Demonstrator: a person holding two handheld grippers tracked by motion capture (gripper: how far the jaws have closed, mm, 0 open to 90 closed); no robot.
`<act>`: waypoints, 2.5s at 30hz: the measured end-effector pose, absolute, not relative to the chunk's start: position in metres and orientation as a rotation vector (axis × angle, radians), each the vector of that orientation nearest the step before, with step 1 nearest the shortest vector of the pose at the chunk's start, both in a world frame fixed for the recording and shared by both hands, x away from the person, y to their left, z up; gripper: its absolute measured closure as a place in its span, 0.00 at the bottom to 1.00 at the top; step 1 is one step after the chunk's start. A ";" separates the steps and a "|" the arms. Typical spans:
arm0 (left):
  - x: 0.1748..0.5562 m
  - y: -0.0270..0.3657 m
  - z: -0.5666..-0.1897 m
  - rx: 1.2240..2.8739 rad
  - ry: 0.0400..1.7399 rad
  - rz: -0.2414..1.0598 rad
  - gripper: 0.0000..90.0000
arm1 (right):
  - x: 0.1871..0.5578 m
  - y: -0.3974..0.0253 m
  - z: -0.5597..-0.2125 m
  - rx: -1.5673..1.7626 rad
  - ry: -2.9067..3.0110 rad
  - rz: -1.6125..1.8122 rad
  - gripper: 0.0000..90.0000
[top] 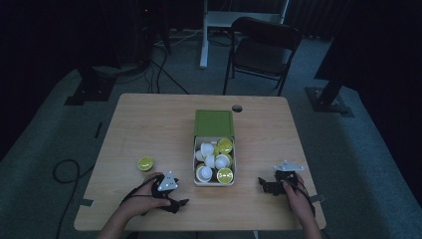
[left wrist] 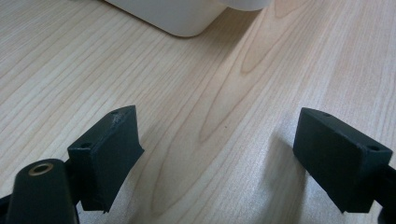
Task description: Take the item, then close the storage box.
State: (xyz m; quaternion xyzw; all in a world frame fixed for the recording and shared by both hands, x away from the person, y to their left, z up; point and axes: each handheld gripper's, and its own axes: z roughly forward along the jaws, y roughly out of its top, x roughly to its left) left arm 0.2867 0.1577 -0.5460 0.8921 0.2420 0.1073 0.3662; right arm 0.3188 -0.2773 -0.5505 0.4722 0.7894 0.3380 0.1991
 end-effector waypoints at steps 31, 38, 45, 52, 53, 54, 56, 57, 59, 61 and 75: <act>0.299 0.161 -0.518 2.107 0.645 0.268 0.12 | 0.307 -0.250 -0.529 1.083 2.340 1.179 0.12; 0.303 0.158 -0.511 2.084 0.627 0.289 0.16 | 0.305 -0.242 -0.519 1.012 2.330 1.233 0.12; 0.306 0.155 -0.503 2.044 0.628 0.326 0.16 | 0.303 -0.231 -0.511 0.965 2.319 1.340 0.12; 0.310 0.150 -0.497 2.041 0.618 0.322 0.16 | 0.307 -0.217 -0.502 0.906 2.297 1.407 0.12; 0.310 0.149 -0.497 2.037 0.614 0.320 0.16 | 0.307 -0.215 -0.501 0.892 2.297 1.411 0.12; 0.311 0.149 -0.496 2.035 0.612 0.311 0.16 | 0.308 -0.213 -0.500 0.889 2.299 1.414 0.12; 0.312 0.147 -0.495 2.032 0.609 0.309 0.16 | 0.310 -0.210 -0.498 0.877 2.302 1.417 0.12; 0.313 0.147 -0.495 2.035 0.607 0.308 0.16 | 0.311 -0.209 -0.498 0.874 2.300 1.424 0.12; 0.314 0.145 -0.494 2.039 0.602 0.327 0.16 | 0.313 -0.207 -0.497 0.874 2.301 1.436 0.12; 0.317 0.144 -0.493 2.036 0.607 0.339 0.16 | 0.315 -0.206 -0.497 0.878 2.309 1.434 0.12; 0.330 0.142 -0.491 2.026 0.646 0.356 0.16 | 0.323 -0.209 -0.503 0.931 2.316 1.417 0.12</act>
